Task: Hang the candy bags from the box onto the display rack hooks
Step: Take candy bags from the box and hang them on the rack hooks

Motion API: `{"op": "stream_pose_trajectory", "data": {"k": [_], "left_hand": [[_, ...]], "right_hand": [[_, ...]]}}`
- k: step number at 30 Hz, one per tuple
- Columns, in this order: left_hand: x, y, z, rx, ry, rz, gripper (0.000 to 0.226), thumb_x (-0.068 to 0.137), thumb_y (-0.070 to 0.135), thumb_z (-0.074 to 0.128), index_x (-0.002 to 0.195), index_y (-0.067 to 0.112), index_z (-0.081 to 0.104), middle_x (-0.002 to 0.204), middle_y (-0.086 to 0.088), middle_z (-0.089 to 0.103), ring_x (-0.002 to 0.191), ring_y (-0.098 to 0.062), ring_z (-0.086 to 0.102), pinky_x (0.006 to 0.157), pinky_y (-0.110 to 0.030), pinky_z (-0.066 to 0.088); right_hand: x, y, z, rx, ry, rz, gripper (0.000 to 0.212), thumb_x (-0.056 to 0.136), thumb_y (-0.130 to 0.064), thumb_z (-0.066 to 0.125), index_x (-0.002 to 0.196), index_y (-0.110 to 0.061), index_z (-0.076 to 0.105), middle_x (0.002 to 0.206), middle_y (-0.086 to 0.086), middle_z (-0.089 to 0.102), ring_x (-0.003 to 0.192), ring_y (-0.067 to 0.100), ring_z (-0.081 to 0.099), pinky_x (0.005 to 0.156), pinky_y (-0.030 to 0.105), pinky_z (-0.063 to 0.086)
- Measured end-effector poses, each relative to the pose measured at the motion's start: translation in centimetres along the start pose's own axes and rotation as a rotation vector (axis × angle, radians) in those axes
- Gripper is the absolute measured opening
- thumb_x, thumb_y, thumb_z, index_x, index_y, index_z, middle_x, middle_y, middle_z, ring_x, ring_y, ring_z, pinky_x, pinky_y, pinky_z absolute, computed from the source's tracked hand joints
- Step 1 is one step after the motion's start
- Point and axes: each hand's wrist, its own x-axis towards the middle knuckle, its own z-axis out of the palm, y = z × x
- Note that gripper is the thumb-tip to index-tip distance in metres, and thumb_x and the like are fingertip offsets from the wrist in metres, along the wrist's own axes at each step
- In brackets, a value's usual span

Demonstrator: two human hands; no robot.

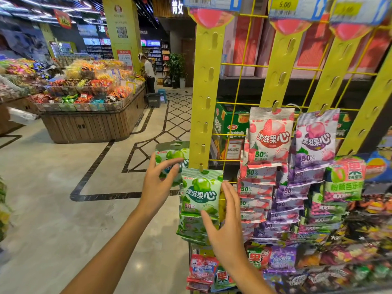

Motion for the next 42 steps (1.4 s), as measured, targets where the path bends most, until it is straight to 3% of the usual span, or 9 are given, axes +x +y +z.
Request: {"op": "stream_pose_trajectory", "data": {"k": [3, 7, 10, 16, 20, 25, 33, 37, 42], "left_hand": [[-0.2, 0.5, -0.7, 0.017, 0.116, 0.067, 0.037, 0.095, 0.008, 0.063, 0.107, 0.042, 0.071, 0.157, -0.015, 0.036, 0.152, -0.017, 0.012, 0.097, 0.001, 0.034], [0.1, 2.2, -2.1, -0.041, 0.182, 0.233, 0.041, 0.094, 0.004, 0.064, 0.107, 0.041, 0.072, 0.128, 0.001, 0.053, 0.135, -0.022, 0.046, 0.095, -0.031, 0.056], [0.2, 4.1, -3.0, -0.080, 0.191, 0.286, 0.037, 0.094, 0.003, 0.063, 0.111, 0.035, 0.071, 0.122, 0.007, 0.055, 0.119, -0.007, 0.055, 0.090, -0.038, 0.059], [-0.4, 5.7, -3.8, -0.079, 0.039, 0.380, 0.033, 0.096, 0.013, 0.064, 0.126, 0.025, 0.067, 0.122, 0.007, 0.060, 0.119, -0.017, 0.058, 0.092, -0.040, 0.057], [-1.1, 6.3, -3.0, -0.012, -0.032, 0.404, 0.039, 0.096, 0.013, 0.065, 0.132, 0.028, 0.062, 0.124, 0.001, 0.062, 0.121, -0.008, 0.056, 0.098, -0.022, 0.048], [-0.7, 5.7, -1.7, -0.120, -0.057, 0.336, 0.054, 0.097, 0.023, 0.062, 0.146, 0.032, 0.042, 0.146, 0.008, 0.046, 0.137, -0.018, 0.043, 0.110, -0.027, 0.039], [3.6, 5.3, 1.1, -0.332, -0.122, 0.008, 0.030, 0.104, 0.026, 0.047, 0.133, 0.024, 0.054, 0.121, 0.011, 0.065, 0.113, -0.005, 0.062, 0.090, -0.018, 0.052], [3.6, 4.8, 2.2, -0.312, -0.169, 0.016, 0.029, 0.104, 0.028, 0.046, 0.129, 0.019, 0.059, 0.120, 0.006, 0.068, 0.113, -0.004, 0.062, 0.088, -0.017, 0.050], [3.8, 4.4, 2.4, -0.243, -0.112, 0.042, 0.029, 0.100, 0.035, 0.055, 0.123, 0.019, 0.063, 0.120, 0.003, 0.066, 0.113, -0.007, 0.061, 0.092, -0.026, 0.051]], "right_hand": [[0.8, -1.6, -0.1, -0.017, 0.014, -0.112, 0.072, 0.094, -0.019, 0.069, 0.152, -0.039, 0.030, 0.155, -0.026, 0.026, 0.148, 0.002, 0.025, 0.114, 0.010, 0.027], [4.1, -4.6, -0.8, 0.077, -0.031, -0.156, 0.060, 0.096, -0.022, 0.066, 0.147, -0.038, 0.038, 0.146, -0.025, 0.043, 0.140, 0.004, 0.041, 0.115, 0.036, 0.040], [6.8, -7.1, -0.9, 0.133, -0.075, -0.217, 0.059, 0.098, -0.021, 0.064, 0.149, -0.032, 0.038, 0.141, -0.019, 0.051, 0.135, 0.006, 0.047, 0.110, 0.031, 0.044], [9.0, -10.1, 0.1, 0.313, -0.293, -0.137, 0.039, 0.099, -0.025, 0.062, 0.135, -0.028, 0.049, 0.122, -0.014, 0.065, 0.114, -0.003, 0.062, 0.092, 0.016, 0.050], [8.6, -9.4, 0.3, 0.349, -0.170, -0.117, 0.025, 0.096, -0.027, 0.065, 0.120, -0.025, 0.059, 0.110, -0.007, 0.072, 0.105, 0.009, 0.068, 0.090, 0.029, 0.056], [7.5, -7.2, -1.8, 0.313, -0.124, -0.071, 0.024, 0.095, -0.024, 0.068, 0.118, -0.023, 0.061, 0.104, -0.016, 0.073, 0.098, -0.001, 0.069, 0.079, 0.016, 0.053], [6.6, -4.6, -4.4, 0.191, -0.102, 0.051, 0.017, 0.092, -0.031, 0.069, 0.090, -0.030, 0.052, 0.080, -0.021, 0.057, 0.084, -0.022, 0.056, 0.074, 0.003, 0.044], [6.6, -4.3, -4.6, 0.167, -0.130, 0.023, 0.017, 0.093, -0.028, 0.069, 0.095, -0.034, 0.053, 0.085, -0.043, 0.061, 0.089, -0.019, 0.059, 0.073, 0.006, 0.045], [7.2, -4.5, -4.4, 0.181, -0.108, -0.031, 0.016, 0.094, -0.025, 0.068, 0.094, -0.032, 0.053, 0.074, -0.039, 0.059, 0.072, -0.016, 0.057, 0.067, 0.008, 0.044]]}}
